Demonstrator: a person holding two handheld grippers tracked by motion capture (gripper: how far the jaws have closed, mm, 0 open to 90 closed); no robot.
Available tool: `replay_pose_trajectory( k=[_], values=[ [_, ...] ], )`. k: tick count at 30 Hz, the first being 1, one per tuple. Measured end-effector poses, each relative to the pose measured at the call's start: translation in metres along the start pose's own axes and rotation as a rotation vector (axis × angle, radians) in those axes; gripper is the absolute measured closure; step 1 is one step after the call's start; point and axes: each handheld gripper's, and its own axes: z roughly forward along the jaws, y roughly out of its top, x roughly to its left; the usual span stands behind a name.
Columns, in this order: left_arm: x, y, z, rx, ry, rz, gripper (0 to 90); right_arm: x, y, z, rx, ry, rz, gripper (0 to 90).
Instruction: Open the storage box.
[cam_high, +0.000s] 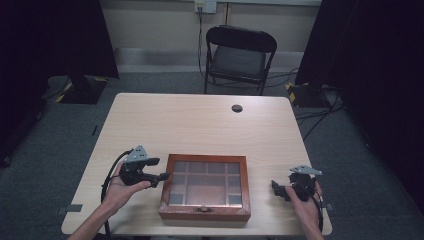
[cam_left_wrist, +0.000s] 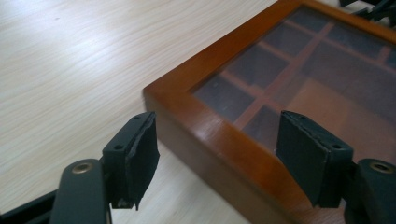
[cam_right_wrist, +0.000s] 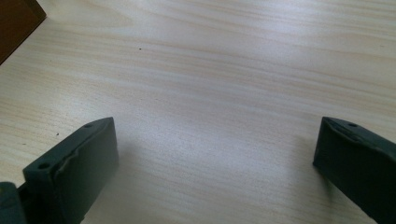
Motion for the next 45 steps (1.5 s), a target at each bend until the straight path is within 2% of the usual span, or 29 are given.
replay_pose_trajectory(
  k=[1, 3, 4, 7, 8, 10, 11, 13, 15, 16, 17, 18, 19, 20, 21, 23, 24, 26, 30, 32, 33, 37, 41, 43, 45],
  values=[
    [0.000, 0.000, 0.000, 0.000, 0.000, 0.000, 27.7, 0.000, 0.000, 0.000, 0.000, 0.000, 0.000, 0.0],
    [-0.003, 0.004, 0.002, -0.012, -0.039, -0.007, 27.7, 0.000, 0.000, 0.000, 0.000, 0.000, 0.000, 0.0],
    [-0.006, 0.009, 0.003, -0.011, -0.043, 0.011, 27.7, 0.000, 0.000, 0.000, 0.000, 0.000, -0.001, 0.0],
    [-0.011, 0.016, 0.005, -0.019, -0.058, 0.014, 27.9, 0.000, 0.000, 0.000, 0.000, 0.001, 0.000, 0.0],
    [-0.015, 0.023, 0.007, -0.021, -0.082, 0.022, 29.0, 0.000, 0.000, 0.000, 0.000, 0.000, -0.001, 0.0],
    [-0.019, 0.029, 0.010, -0.030, -0.116, 0.002, 30.5, 0.000, 0.000, 0.000, 0.000, 0.000, -0.001, 0.0],
    [-0.019, 0.029, 0.010, -0.030, -0.116, 0.002, 31.1, 0.000, 0.000, 0.000, 0.000, 0.000, 0.000, 0.0],
    [-0.024, 0.032, 0.013, -0.028, -0.121, 0.004, 32.2, 0.000, 0.000, 0.000, 0.000, 0.000, -0.001, 0.0],
    [-0.035, 0.035, 0.016, -0.014, -0.158, 0.022, 32.7, 0.000, 0.000, 0.000, -0.001, 0.001, -0.001, 0.0],
    [-0.041, 0.035, 0.017, -0.013, -0.167, 0.026, 34.0, 0.000, 0.000, 0.000, 0.000, 0.001, -0.002, 0.0],
    [-0.041, 0.035, 0.017, -0.013, -0.167, 0.026, 34.1, 0.000, 0.000, 0.000, 0.000, 0.001, -0.002, 0.0],
    [-0.046, 0.035, 0.017, -0.013, -0.185, 0.033, 34.1, 0.000, 0.000, 0.000, -0.001, 0.002, -0.003, 0.0],
    [-0.058, 0.035, 0.018, -0.012, -0.215, 0.057, 36.4, 0.000, 0.000, 0.000, -0.001, 0.002, -0.003, 0.0],
    [-0.058, 0.035, 0.018, -0.012, -0.215, 0.057, 36.6, 0.000, 0.000, 0.000, -0.001, 0.002, -0.003, 0.0],
    [-0.067, 0.034, 0.020, -0.010, -0.248, 0.064, 36.6, 0.000, 0.000, 0.000, 0.000, 0.002, -0.003, 0.0],
    [-0.070, 0.034, 0.022, -0.005, -0.258, 0.073, 38.0, 0.000, 0.000, 0.000, 0.000, 0.001, -0.003, 0.0],
    [-0.076, 0.033, 0.025, 0.008, -0.282, 0.084, 38.9, 0.000, 0.000, 0.000, -0.001, 0.001, -0.005, 0.0],
    [-0.079, 0.031, 0.028, 0.021, -0.308, 0.083, 42.5, 0.000, 0.000, 0.000, 0.000, 0.001, -0.003, 0.0],
    [-0.086, 0.026, 0.037, 0.065, -0.345, 0.106, 49.4, 0.000, 0.000, 0.000, 0.000, 0.001, -0.004, 0.0],
    [-0.089, 0.025, 0.039, 0.070, -0.353, 0.112, 50.8, 0.000, 0.000, 0.000, 0.000, 0.001, -0.003, 0.0],
    [-0.092, 0.023, 0.043, 0.086, -0.368, 0.126, 55.3, 0.000, 0.000, 0.000, 0.000, 0.001, -0.003, 0.0],
    [-0.095, 0.021, 0.047, 0.090, -0.384, 0.125, 61.2, 0.000, 0.000, 0.000, 0.000, 0.001, -0.004, 0.0],
    [-0.100, 0.019, 0.048, 0.108, -0.411, 0.151, 64.5, 0.000, 0.000, 0.000, 0.000, 0.001, -0.005, 0.0],
    [-0.101, 0.018, 0.048, 0.106, -0.418, 0.151, 65.4, 0.000, 0.000, 0.000, 0.000, 0.001, -0.004, 0.0],
    [-0.104, 0.018, 0.048, 0.097, -0.430, 0.163, 71.2, 0.000, 0.000, 0.000, 0.000, 0.001, -0.003, 0.0]
  ],
)
